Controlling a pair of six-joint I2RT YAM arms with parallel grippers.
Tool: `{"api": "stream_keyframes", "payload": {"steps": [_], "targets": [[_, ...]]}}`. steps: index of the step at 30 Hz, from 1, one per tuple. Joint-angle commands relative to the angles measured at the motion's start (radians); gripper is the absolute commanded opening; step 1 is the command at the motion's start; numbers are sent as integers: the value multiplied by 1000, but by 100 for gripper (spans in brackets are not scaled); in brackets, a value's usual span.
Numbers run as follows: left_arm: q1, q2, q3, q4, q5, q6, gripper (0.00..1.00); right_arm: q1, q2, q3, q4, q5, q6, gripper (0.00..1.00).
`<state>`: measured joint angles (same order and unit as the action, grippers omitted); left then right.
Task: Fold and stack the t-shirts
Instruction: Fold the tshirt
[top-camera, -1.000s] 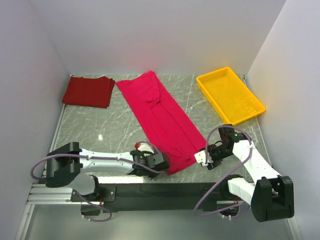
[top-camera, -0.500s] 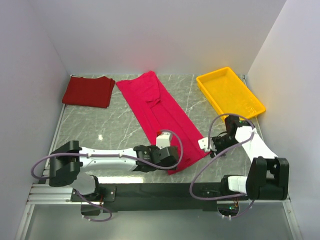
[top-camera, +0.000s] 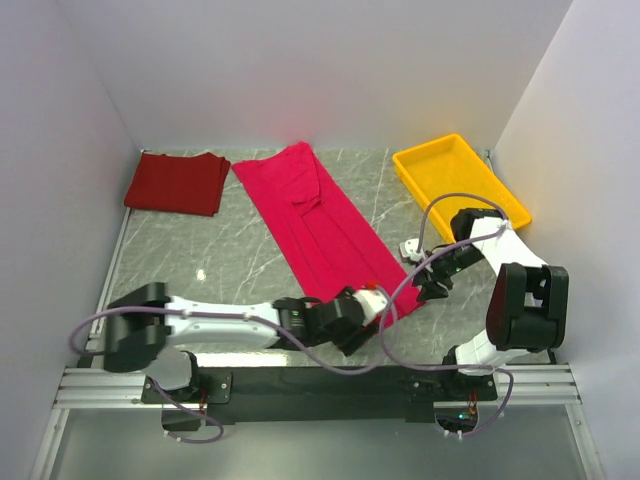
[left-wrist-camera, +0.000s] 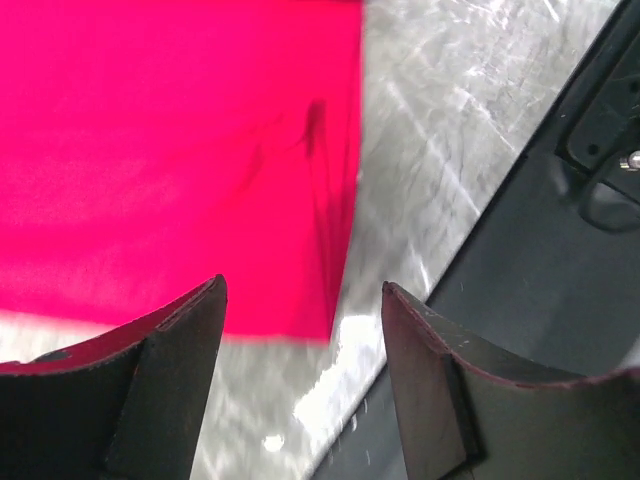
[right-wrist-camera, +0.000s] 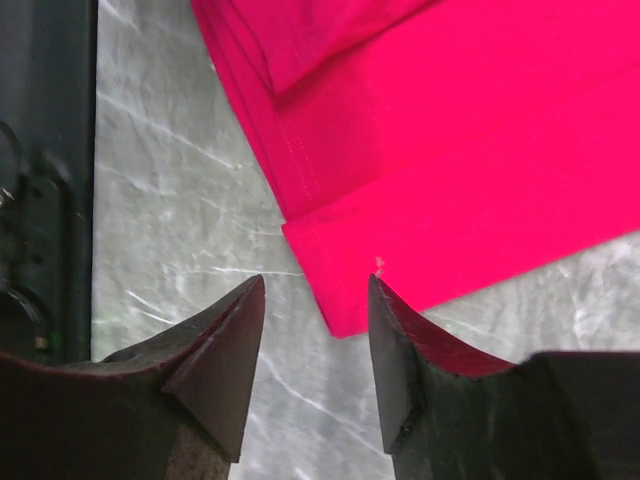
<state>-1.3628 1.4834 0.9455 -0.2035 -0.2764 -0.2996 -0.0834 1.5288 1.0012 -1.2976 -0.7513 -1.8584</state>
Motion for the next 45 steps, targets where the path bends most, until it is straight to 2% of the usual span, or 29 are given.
{"api": "stream_keyframes", "payload": {"steps": [1, 8, 13, 19, 25, 32, 40, 43, 44, 45], "targets": [[-31, 106, 70, 87, 20, 174, 68, -16, 13, 62, -23, -56, 145, 52], [-61, 205, 67, 145, -92, 182, 64, -45, 36, 85, 12, -56, 235, 51], [-71, 268, 104, 122, -99, 175, 64, -50, 30, 67, 21, -56, 240, 51], [-102, 362, 151, 50, -130, 129, 62, -56, 24, 59, 31, -46, 240, 51], [-113, 452, 191, -52, -251, 70, 57, -59, 21, 57, 21, -39, 231, 51], [-113, 477, 182, -108, -284, 42, 45, -58, 14, 50, 34, -17, 229, 51], [-111, 460, 127, -80, -190, 50, 30, -58, 13, 39, 61, 10, 237, 51], [-107, 457, 113, -57, -156, 53, 17, -58, 11, 27, 75, 38, 231, 51], [-102, 454, 107, -53, -152, 51, 6, -58, 10, 22, 80, 43, 228, 51], [-99, 448, 102, -39, -146, 48, 1, -59, 8, 11, 83, 49, 220, 51]]}}
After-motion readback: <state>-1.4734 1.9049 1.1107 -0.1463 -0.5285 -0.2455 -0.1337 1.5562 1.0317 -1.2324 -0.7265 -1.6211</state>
